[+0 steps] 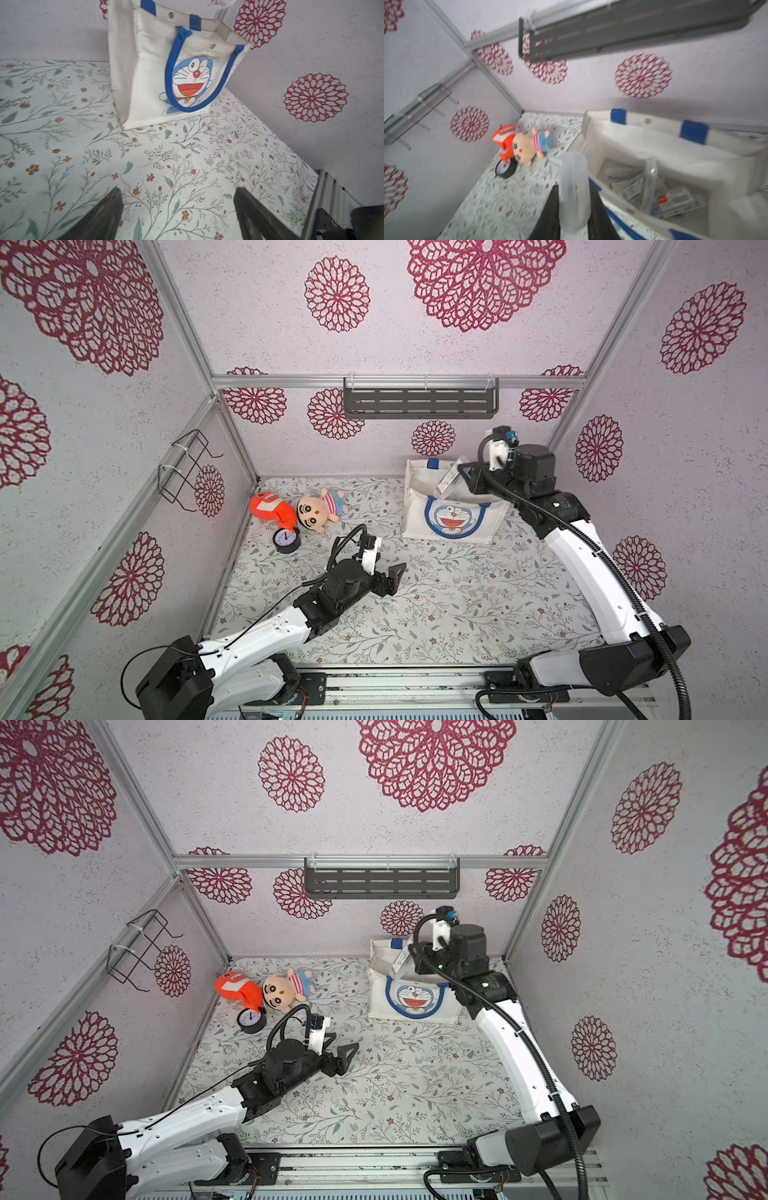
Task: Put the compass set into the canvas bag
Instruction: Place the compass set in the canvas bag.
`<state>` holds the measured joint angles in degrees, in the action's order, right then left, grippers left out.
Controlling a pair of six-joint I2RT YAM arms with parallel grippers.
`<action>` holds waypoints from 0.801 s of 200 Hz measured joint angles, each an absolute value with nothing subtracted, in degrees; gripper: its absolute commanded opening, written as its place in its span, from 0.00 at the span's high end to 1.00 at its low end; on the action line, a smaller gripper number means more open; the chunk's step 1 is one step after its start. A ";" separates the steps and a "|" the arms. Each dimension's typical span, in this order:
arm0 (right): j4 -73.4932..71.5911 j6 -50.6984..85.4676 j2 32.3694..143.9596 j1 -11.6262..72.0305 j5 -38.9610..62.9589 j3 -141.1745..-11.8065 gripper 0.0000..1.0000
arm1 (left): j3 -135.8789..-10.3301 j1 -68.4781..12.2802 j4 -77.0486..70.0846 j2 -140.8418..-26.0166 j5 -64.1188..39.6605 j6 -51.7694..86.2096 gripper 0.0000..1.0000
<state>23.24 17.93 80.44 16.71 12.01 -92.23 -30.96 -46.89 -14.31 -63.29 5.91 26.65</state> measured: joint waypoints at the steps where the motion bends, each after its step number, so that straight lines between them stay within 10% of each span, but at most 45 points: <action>1: 23.29 17.91 80.62 16.56 11.92 -92.47 1.00 | -30.85 -46.70 -14.28 -63.24 5.91 26.72 0.13; 137: 29.28 15.86 112.57 16.56 5.08 -103.00 1.00 | -29.74 -38.79 -9.19 -63.64 5.48 28.69 0.16; 160: 29.41 15.64 112.64 17.58 4.62 -102.52 0.64 | -29.74 -38.44 -9.19 -64.62 5.45 28.77 0.15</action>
